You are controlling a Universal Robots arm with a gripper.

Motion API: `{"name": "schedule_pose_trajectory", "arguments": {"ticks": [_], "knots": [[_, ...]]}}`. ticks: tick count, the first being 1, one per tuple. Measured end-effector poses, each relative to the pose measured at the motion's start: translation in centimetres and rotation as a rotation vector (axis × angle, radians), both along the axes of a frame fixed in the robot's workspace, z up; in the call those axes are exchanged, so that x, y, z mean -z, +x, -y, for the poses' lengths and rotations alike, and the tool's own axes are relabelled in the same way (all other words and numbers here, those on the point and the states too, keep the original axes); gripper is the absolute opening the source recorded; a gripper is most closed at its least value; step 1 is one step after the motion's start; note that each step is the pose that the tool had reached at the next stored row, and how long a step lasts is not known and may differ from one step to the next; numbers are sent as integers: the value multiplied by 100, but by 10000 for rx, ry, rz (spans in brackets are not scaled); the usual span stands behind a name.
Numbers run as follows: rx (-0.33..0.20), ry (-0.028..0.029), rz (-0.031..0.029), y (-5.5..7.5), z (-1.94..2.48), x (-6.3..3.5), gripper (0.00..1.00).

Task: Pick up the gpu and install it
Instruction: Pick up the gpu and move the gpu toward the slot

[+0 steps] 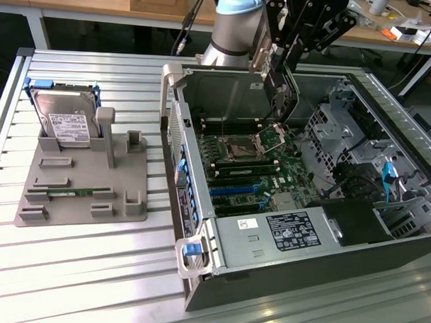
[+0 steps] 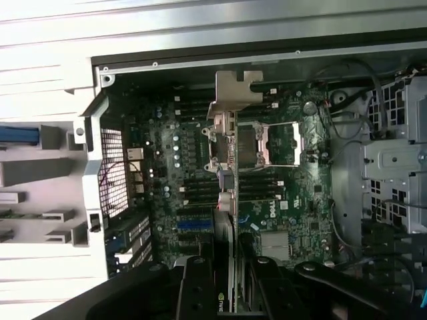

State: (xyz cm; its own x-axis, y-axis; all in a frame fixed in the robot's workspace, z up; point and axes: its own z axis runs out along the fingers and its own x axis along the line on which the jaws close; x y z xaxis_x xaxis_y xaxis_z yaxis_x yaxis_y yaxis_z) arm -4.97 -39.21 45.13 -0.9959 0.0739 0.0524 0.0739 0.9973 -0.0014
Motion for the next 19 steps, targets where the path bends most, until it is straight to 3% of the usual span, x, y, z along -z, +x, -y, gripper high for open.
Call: {"name": "schedule_pose_trajectory", "arguments": {"ticks": [8,19], "knots": [[0,0,-77,227,0,15,25],[1,-1,-144,446,0,33,25]]}}
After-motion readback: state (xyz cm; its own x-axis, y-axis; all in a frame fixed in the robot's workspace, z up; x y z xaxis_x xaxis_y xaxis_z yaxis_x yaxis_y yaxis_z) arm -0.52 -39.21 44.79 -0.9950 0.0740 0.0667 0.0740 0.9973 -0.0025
